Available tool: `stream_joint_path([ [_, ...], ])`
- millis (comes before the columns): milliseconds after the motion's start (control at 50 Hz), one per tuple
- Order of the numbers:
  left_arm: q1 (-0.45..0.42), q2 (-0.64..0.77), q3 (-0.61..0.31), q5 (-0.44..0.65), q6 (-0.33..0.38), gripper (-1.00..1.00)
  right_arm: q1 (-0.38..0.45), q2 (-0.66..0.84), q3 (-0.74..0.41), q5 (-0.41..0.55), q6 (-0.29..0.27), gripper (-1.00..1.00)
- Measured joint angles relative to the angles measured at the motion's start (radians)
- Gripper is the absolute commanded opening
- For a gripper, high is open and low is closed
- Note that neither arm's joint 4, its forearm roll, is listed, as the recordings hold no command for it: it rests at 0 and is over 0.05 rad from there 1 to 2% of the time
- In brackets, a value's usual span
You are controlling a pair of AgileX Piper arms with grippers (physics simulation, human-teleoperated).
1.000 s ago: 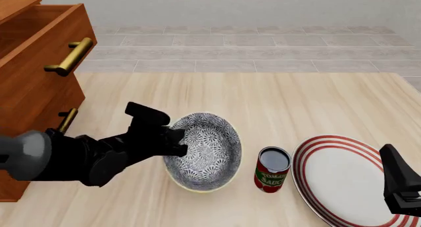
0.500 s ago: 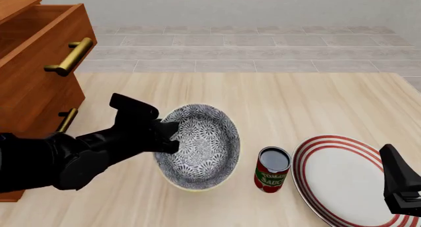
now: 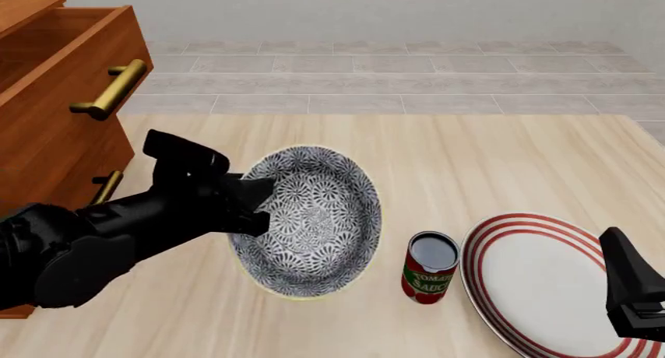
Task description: Put the bowl on top of the cabinet.
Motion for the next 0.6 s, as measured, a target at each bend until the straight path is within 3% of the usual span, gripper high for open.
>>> stream_joint_path([
  [600,-0.052,-0.223,-0.022,0.132,0.048,-1.00,0.000,0.000,0.000,0.000,0.000,1.00],
])
